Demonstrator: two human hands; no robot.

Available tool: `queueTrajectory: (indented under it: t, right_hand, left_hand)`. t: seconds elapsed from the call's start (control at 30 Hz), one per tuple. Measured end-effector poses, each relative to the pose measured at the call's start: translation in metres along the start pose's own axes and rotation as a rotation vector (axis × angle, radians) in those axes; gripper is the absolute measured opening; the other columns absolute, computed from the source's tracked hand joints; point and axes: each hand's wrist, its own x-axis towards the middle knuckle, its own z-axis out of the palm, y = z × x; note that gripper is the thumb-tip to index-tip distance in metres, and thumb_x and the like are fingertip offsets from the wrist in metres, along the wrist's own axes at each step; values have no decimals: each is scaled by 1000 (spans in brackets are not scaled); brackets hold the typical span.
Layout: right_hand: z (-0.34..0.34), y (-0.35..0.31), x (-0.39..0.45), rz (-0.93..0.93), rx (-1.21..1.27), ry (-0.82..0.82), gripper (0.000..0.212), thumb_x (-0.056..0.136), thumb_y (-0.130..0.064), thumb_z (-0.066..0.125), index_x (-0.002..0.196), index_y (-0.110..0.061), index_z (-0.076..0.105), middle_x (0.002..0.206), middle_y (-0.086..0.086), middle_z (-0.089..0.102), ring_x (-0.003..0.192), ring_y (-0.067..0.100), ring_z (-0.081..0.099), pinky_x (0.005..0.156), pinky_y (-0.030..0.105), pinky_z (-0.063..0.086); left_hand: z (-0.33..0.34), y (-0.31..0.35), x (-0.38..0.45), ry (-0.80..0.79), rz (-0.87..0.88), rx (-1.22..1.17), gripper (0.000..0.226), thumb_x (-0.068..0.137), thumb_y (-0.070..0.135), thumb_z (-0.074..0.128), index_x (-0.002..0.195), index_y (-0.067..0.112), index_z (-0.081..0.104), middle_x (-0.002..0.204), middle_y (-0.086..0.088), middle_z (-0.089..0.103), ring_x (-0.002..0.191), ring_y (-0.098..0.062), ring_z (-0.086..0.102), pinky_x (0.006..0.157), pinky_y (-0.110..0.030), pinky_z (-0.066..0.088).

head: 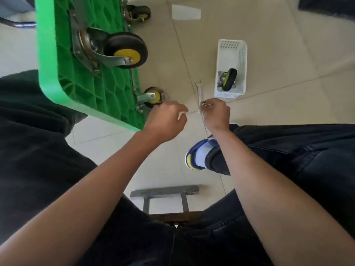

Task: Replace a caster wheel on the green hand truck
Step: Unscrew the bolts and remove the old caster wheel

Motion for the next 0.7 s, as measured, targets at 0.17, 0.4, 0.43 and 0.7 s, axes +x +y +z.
queueTrajectory:
  t: [0.17, 0.4, 0.43, 0.7]
  right_hand:
    - [7, 41, 28, 20, -165, 11, 21, 96, -25, 64, 93, -8, 77, 92, 9, 77, 91, 31, 69, 79, 38, 55]
    - [8, 102, 71, 71, -593, -2, 25, 98, -30, 56, 108, -22, 78, 110, 0, 74, 117, 30, 53, 86, 37, 43]
    - [9, 107, 77, 78, -628, -5, 24, 98, -29, 56, 106, -21, 78, 108, 1, 74, 115, 30, 52, 84, 36, 41]
    - [32, 120, 114, 83, -723, -23, 22, 99, -23, 56, 108, -25, 76, 108, 0, 73, 111, 28, 54, 83, 37, 34]
  left_hand:
    - [51, -1, 38, -145, 6, -49, 34, 98, 27, 52, 126, 20, 69, 130, -7, 66, 120, -29, 59, 101, -43, 48]
    - [105, -12, 81, -273, -83, -94, 34, 99, 32, 49, 127, 27, 67, 132, 0, 66, 117, -25, 60, 102, -40, 47]
    - [111, -13, 85, -283, -87, -99, 34, 99, 33, 48, 127, 29, 67, 132, 1, 66, 116, -25, 60, 102, -40, 47]
    - [146, -23, 117, -364, -153, -149, 33, 101, 37, 44, 126, 35, 65, 134, 5, 63, 118, -25, 58, 100, -39, 47]
